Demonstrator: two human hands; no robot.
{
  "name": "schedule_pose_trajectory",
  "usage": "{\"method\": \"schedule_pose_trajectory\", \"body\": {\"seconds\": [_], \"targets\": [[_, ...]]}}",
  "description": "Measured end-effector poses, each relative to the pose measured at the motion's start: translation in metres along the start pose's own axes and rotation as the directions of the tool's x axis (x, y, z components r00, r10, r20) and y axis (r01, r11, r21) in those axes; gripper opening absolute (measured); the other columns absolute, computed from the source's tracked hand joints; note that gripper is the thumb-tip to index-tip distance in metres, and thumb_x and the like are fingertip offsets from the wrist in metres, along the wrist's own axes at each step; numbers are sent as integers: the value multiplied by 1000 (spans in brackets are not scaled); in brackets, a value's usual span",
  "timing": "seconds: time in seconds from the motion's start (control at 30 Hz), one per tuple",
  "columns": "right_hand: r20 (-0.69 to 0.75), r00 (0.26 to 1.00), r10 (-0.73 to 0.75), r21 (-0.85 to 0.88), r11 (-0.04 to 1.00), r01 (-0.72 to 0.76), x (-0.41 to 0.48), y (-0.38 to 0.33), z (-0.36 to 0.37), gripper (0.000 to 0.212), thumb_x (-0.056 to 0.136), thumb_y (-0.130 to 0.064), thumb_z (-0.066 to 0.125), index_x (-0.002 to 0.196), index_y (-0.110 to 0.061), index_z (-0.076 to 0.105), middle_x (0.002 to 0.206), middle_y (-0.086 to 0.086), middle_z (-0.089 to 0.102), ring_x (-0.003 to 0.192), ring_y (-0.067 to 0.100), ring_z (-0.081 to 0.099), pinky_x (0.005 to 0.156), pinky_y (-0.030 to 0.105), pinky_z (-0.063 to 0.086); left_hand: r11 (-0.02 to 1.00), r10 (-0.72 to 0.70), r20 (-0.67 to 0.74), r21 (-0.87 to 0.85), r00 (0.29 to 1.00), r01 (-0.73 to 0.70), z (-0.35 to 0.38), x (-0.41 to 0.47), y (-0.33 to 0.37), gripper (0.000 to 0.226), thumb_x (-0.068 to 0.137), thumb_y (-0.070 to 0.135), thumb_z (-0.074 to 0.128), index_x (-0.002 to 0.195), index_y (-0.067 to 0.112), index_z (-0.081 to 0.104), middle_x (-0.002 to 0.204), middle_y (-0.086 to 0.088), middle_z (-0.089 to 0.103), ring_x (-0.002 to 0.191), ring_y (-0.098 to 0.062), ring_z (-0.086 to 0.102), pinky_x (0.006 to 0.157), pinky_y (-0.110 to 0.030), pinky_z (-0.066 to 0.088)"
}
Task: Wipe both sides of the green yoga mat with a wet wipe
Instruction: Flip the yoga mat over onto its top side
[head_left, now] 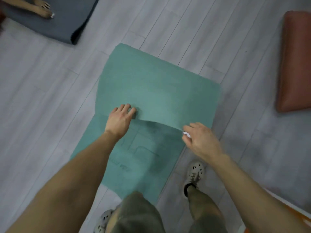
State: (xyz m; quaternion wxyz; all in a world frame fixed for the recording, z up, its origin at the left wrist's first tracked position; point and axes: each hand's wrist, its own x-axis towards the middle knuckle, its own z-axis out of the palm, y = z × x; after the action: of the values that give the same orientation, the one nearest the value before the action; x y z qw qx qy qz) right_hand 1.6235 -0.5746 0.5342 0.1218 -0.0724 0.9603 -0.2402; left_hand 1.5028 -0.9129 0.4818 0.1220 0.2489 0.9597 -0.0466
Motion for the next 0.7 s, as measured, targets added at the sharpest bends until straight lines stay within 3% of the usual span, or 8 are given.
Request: {"method": "schedule_pose_trajectory", "body": {"seconds": [0.17, 0.33, 0.43, 0.5, 0.57, 0.63, 0.7], "targets": [[-69, 996, 51, -31, 998, -53, -51, -82, 107, 26, 93, -18, 68, 79, -23, 46, 75, 0, 49, 76, 29, 53, 58, 45, 48, 992, 102, -5, -68, 995, -102, 59, -50, -68, 47, 80, 20, 60, 127, 16, 56, 135, -11, 56, 116, -37, 58, 88, -46, 50], [-90, 980, 176, -57, 982, -182, -115, -189, 204, 29, 96, -19, 67, 84, -30, 42, 77, -1, 51, 78, 30, 57, 59, 44, 49, 936, 340, 91, -133, 936, -327, 112, -134, -128, 101, 66, 47, 71, 157, 25, 33, 160, -10, 38, 149, -33, 36, 114, -51, 41], [-136, 950, 283, -23, 957, -288, -145, -247, 257, 28, 97, -18, 68, 83, -27, 46, 78, 0, 53, 79, 31, 58, 62, 40, 48, 917, 399, 191, -81, 897, -391, 146, -193, -166, 119, 63, 53, 78, 164, 29, 20, 166, -10, 29, 154, -33, 27, 115, -56, 40], [-123, 933, 337, -28, 939, -343, -160, -277, 290, 24, 97, -17, 69, 81, -21, 52, 77, 1, 54, 77, 32, 58, 62, 35, 42, 907, 420, 226, -65, 879, -417, 172, -224, -189, 109, 69, 38, 79, 163, 27, 24, 163, -11, 33, 150, -34, 33, 107, -56, 46], [-134, 910, 392, -14, 917, -398, -176, -299, 315, 22, 97, -18, 68, 81, -19, 54, 76, 0, 53, 77, 31, 57, 61, 33, 40, 919, 395, 204, -80, 896, -387, 198, -250, -208, 86, 75, 18, 72, 154, 23, 38, 150, -11, 46, 133, -38, 50, 92, -53, 54], [-150, 894, 422, -5, 904, -427, -193, -313, 339, 21, 98, -20, 67, 82, -18, 54, 77, 0, 52, 78, 30, 57, 61, 36, 45, 914, 406, 206, -74, 890, -400, 218, -269, -220, 80, 75, 24, 74, 148, 22, 42, 140, -10, 51, 122, -38, 56, 86, -52, 55], [-170, 887, 429, -2, 900, -435, -208, -324, 364, 19, 98, -22, 67, 83, -17, 57, 78, 1, 54, 79, 30, 58, 60, 38, 48, 885, 462, 225, -53, 858, -463, 240, -285, -226, 96, 70, 46, 79, 152, 23, 36, 148, -11, 44, 136, -37, 48, 97, -54, 53]]}}
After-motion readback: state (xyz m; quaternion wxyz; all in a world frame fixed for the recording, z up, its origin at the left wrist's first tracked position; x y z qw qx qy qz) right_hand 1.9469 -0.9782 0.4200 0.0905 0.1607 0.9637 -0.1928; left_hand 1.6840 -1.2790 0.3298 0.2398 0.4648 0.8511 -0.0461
